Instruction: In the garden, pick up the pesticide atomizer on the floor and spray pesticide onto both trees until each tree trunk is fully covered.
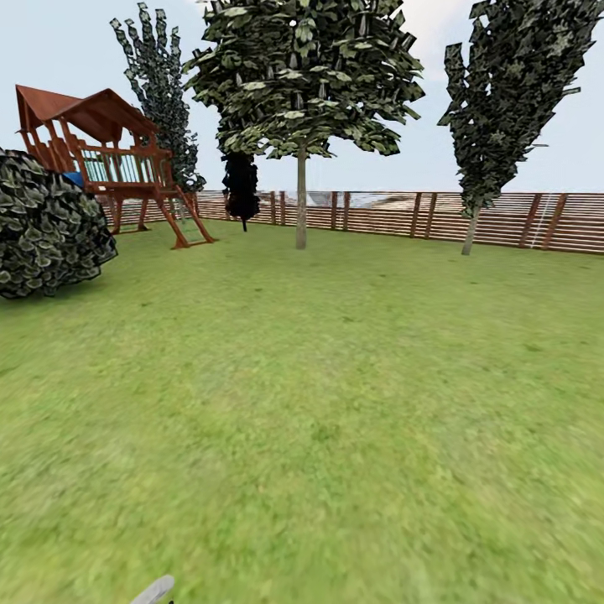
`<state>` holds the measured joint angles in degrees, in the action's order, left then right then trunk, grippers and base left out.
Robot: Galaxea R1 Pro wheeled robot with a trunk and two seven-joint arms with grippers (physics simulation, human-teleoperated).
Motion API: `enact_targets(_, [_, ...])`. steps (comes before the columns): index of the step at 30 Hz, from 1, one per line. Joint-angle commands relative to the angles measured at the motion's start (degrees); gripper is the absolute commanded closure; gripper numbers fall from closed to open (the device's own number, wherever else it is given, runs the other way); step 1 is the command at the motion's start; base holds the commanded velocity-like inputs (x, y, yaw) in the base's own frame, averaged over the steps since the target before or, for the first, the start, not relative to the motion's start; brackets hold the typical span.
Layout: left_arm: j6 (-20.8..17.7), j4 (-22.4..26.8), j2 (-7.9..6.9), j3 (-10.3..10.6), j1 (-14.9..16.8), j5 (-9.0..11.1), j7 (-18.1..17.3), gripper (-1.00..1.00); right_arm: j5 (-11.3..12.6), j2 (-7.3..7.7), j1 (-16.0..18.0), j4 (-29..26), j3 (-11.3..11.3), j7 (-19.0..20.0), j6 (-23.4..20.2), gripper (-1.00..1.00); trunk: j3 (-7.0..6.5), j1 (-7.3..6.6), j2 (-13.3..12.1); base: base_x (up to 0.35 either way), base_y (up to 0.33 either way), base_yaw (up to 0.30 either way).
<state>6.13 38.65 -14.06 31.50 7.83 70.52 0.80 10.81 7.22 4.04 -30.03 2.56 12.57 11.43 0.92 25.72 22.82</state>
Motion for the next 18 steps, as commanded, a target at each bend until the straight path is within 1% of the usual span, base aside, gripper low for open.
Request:
enact_targets(1, [0.46,0.03,-0.09,0.48,0.08,0.59,0.08,1.00,0.61,-0.01,0.04,0.06,0.17,0.53,0.08,-1.00,0.10,0.07,0.10,0.335,0.000,0.000])
enact_targets(18, [0.46,0.03,-0.09,0.42,0.08,0.58,-0.01,1.00,0.62,-0.01,0.05,0.06,0.17,0.52,0.08,-1.00,0.10,0.07,0.10,0.335,0.000,0.000])
